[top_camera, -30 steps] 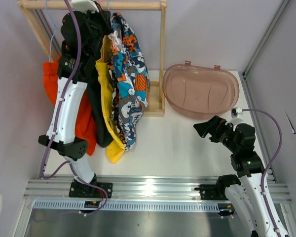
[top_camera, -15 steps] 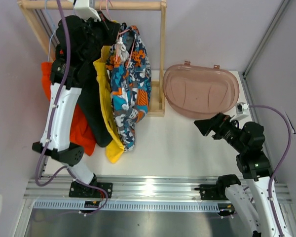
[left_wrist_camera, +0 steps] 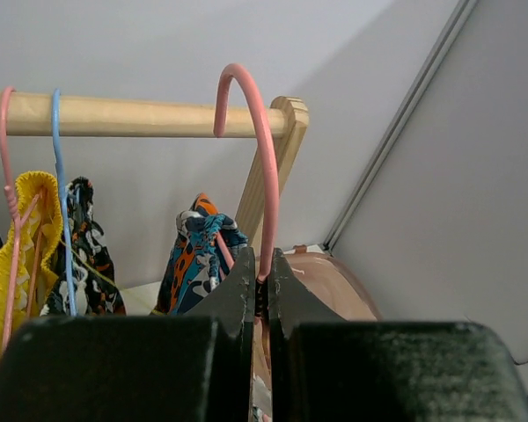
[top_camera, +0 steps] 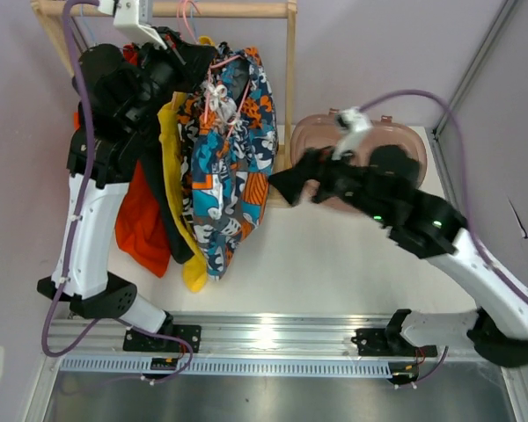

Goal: Remove the shorts from the hanger

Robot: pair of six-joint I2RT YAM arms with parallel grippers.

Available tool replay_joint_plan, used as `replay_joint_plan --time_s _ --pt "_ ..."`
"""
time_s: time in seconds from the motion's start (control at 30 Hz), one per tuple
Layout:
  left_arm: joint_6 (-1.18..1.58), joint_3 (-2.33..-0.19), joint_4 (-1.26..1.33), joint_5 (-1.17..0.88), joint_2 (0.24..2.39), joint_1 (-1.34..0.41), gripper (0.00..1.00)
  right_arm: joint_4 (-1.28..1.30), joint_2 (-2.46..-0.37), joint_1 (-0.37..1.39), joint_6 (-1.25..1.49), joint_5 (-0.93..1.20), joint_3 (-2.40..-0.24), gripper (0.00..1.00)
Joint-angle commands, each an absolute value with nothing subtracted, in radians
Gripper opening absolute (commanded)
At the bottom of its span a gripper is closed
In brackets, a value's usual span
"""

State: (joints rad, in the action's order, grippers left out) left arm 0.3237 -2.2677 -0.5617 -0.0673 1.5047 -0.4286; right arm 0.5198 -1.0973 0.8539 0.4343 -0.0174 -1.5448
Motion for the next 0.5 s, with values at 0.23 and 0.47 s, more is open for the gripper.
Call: replay_joint_plan --time_s 0.23,0.47 --pt "0.285 -2.292 -0.451 0.130 1.601 -0.448 0.00 0.629 -1.498 1.279 0.373 -0.478 -1.928 1.00" --pt "0.232 -2.247 -0.407 0.192 1.623 -0.446 0.00 0.692 -1.655 1.445 0.365 -0.615 -2.121 0.99"
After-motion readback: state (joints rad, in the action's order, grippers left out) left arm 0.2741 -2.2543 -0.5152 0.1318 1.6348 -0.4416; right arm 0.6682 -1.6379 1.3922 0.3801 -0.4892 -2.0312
